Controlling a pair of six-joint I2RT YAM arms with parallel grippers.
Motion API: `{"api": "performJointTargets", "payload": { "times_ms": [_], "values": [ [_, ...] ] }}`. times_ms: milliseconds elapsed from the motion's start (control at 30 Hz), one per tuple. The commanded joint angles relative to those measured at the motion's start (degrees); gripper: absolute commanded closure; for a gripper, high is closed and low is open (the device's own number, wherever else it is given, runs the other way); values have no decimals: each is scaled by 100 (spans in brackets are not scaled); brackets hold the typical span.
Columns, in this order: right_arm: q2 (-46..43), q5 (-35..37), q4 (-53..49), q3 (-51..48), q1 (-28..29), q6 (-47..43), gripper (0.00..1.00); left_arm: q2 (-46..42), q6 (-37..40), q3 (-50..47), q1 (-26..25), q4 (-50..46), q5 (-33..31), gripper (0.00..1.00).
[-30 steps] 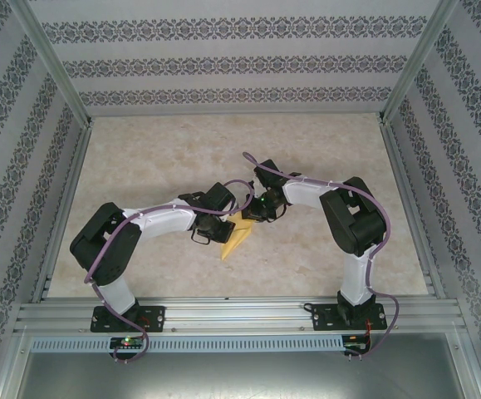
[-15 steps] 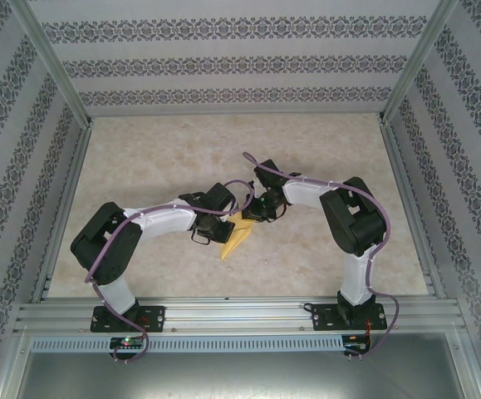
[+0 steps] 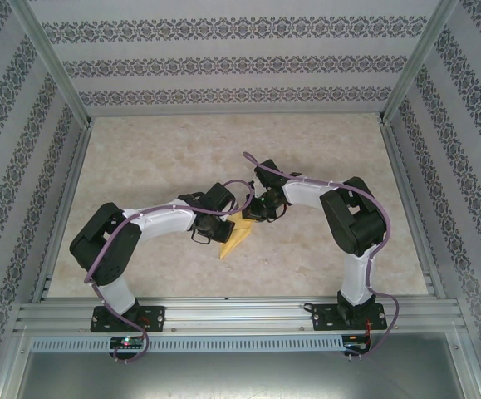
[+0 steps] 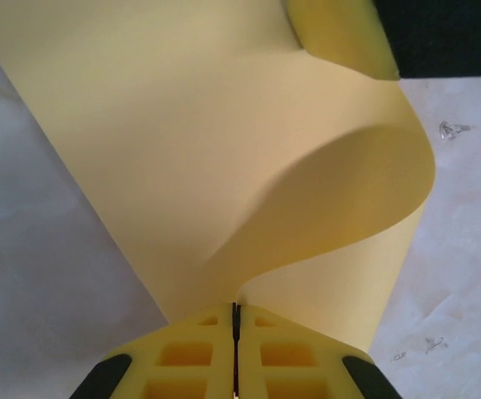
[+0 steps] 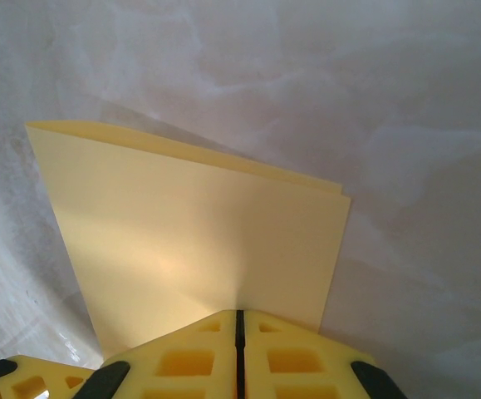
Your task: Fold a paper plane with a square sheet of paper (pick it up from the middle)
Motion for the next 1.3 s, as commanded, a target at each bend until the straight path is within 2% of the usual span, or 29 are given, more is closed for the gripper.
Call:
{"api": "performJointTargets", "payload": {
  "times_ms": [0,767,1267],
  "values": [
    [172,164,-185,-95,-38,-3,90,-32,28,21,77,13,-272,92],
    [172,199,-205,-94,-47,25,90,-28,-341,-54,77,-246,-269,92],
    [155,182,-232,-77,-38,19,90,98,-268,-63,77,-143,-349,91]
  ]
}}
